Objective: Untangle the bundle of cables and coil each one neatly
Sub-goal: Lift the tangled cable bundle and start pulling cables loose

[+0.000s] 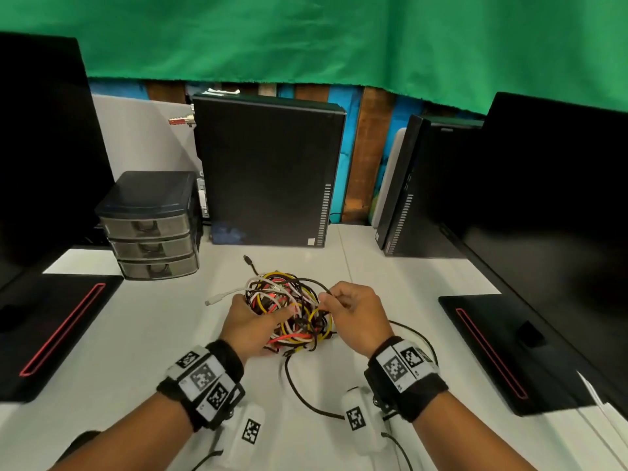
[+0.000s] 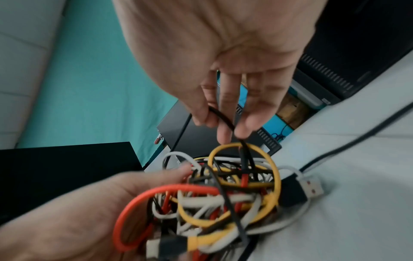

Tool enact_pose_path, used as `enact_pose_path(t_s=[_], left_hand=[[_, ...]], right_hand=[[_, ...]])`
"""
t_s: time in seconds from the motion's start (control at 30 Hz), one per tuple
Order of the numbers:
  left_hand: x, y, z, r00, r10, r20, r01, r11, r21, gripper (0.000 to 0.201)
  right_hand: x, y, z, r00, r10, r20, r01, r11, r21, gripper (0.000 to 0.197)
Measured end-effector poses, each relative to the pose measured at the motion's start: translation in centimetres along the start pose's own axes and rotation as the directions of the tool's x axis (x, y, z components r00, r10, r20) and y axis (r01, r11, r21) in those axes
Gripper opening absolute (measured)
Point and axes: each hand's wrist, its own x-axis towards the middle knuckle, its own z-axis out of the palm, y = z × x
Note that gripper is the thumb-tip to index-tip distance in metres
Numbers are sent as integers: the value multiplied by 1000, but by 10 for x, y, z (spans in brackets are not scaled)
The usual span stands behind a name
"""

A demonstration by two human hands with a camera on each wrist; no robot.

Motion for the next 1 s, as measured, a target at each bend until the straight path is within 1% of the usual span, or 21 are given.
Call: enact_pose_path(t_s=[0.1,0.17,0.23,0.3,0.37,0.4,0.43,0.47,0.5,0.53,0.57,0.6,0.63,0.67,0.7,0.73,0.8,0.87,0.9,0.93,1.0], left_hand=[[13,-4,-5,993,104,-57,-104,994,-9,61],[13,3,-8,971,217,-99,-208,973,96,48],[10,12,-12,931,336,-145,-295,923,248,39],[4,22,-15,877,449,-173,-368,857,360,34],[-1,29,-17,848,499,-177,-404,826,392,33],[-3,32,-17,845,506,-174,-416,825,382,33],[-4,33,-16,845,506,-170,-430,834,345,33],[-4,35,-16,851,496,-171,-435,850,298,33],[-3,37,-16,856,486,-175,-439,863,249,33],[0,37,-17,861,475,-183,-437,874,213,32],[2,37,-20,870,455,-188,-422,886,192,32],[7,37,-26,883,423,-203,-392,903,177,31],[11,37,-32,892,392,-225,-365,919,152,30],[16,37,-40,896,366,-253,-340,930,142,29],[18,37,-47,894,363,-262,-330,930,162,28],[20,39,-52,891,366,-269,-324,927,190,29],[22,42,-58,904,346,-251,-320,937,138,31],[20,47,-59,944,272,-187,-292,952,-89,31],[16,52,-58,957,243,-155,-269,947,-175,32],[15,54,-57,962,235,-139,-261,941,-215,34],[15,55,-58,956,254,-146,-283,929,-237,36]], right_hand=[[0,-6,-17,1000,-2,29,6,993,-117,23],[0,-16,-33,997,25,77,-17,995,-98,22],[0,-28,-46,995,-37,89,53,981,-186,18],[5,-38,-58,983,-180,-26,153,896,-416,14],[14,-49,-65,921,-327,-212,199,862,-465,13],[18,-53,-67,889,-328,-318,204,908,-367,13],[22,-58,-67,883,-240,-403,177,966,-187,11],[23,-63,-65,910,-69,-409,112,990,82,10],[21,-69,-61,949,129,-288,-13,927,375,11],[18,-74,-58,960,263,-98,-161,802,575,16],[13,-78,-58,951,306,44,-270,750,604,23],[10,-77,-61,951,292,104,-305,819,486,30],[9,-75,-67,966,238,102,-256,934,250,34],[8,-73,-74,987,149,60,-147,989,-34,33],[8,-71,-83,1000,20,-15,-23,966,-258,28],[10,-70,-91,987,-123,-99,78,924,-375,23],[15,-67,-104,897,-321,-304,185,896,-403,15],[24,-60,-109,848,-281,-450,178,950,-257,11],[28,-56,-109,861,-185,-473,145,982,-120,14],[31,-51,-107,892,-47,-449,86,994,68,20],[26,-48,-102,933,226,-279,-102,912,398,34]])
